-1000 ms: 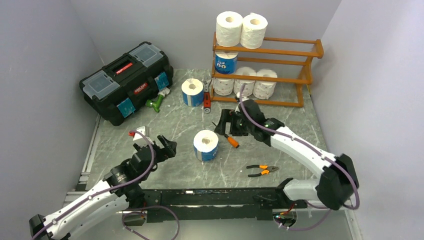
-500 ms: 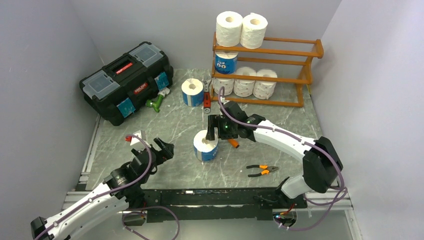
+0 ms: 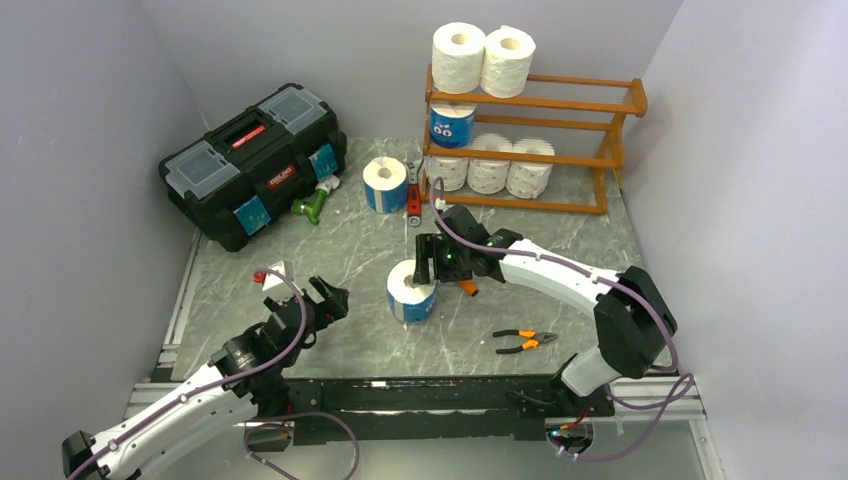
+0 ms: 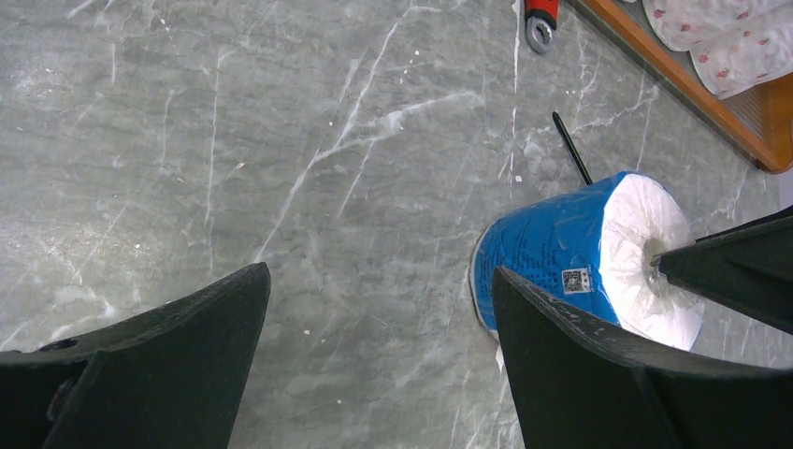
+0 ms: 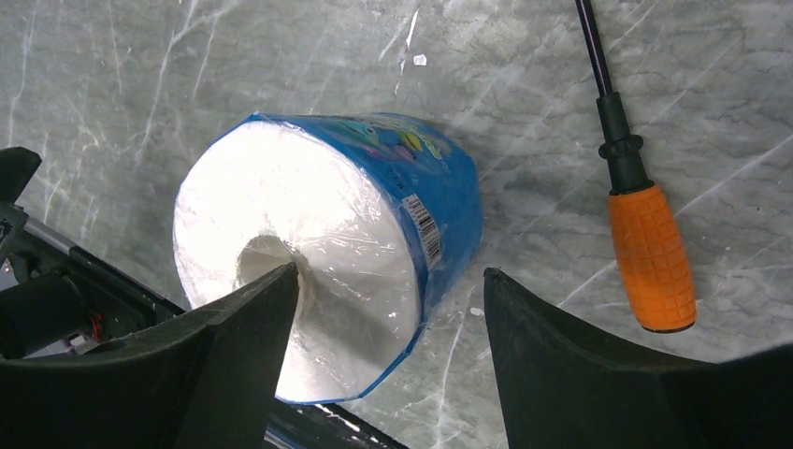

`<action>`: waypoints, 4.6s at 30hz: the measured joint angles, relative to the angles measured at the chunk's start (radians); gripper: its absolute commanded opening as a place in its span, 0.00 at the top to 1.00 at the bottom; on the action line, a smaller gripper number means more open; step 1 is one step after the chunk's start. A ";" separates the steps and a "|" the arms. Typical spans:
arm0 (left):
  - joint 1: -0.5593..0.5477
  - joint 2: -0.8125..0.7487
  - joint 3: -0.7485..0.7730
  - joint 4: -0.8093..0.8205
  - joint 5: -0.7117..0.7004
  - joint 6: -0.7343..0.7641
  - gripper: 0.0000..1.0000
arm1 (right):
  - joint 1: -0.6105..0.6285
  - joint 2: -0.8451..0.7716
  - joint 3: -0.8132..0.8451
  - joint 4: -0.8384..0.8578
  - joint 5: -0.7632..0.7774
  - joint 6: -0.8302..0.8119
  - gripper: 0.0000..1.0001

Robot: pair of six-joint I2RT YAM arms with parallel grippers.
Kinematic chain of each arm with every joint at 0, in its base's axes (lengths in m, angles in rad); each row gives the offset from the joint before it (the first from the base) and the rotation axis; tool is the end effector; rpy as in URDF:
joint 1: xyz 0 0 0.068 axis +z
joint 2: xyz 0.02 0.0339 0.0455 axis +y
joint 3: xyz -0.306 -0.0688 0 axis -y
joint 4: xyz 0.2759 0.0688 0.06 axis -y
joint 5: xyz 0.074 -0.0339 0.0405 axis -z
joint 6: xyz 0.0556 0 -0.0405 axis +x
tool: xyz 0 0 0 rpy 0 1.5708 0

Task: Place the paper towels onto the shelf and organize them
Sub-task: Pick up the paper towel from the center of the board, then place the paper towel on the shelf.

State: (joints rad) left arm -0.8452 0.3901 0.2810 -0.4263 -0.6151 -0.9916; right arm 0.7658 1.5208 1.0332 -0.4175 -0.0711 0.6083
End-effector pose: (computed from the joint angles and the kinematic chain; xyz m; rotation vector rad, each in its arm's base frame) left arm 0.1040 -0.0688 0.1985 -0.5088 1.9750 -0.5212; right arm 0.2543 0.2500 0.2410 -0.2361 2.5864 0.6409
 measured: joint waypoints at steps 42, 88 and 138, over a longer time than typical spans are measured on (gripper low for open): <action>0.000 -0.005 -0.018 0.003 0.016 -0.019 0.07 | -0.140 -0.083 0.069 -0.096 0.000 0.040 0.73; 0.000 -0.159 -0.034 -0.097 0.050 0.012 0.07 | -0.601 0.229 0.696 -0.154 0.249 0.259 0.79; 0.000 -0.064 -0.029 -0.049 0.051 0.011 0.07 | -0.629 0.355 0.824 -0.130 0.249 0.290 0.82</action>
State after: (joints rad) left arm -0.8452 0.3260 0.2516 -0.4755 -0.5644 -0.9810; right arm 0.1371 1.8759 1.8568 -0.5476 0.1783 0.8978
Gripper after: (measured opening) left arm 0.929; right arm 0.503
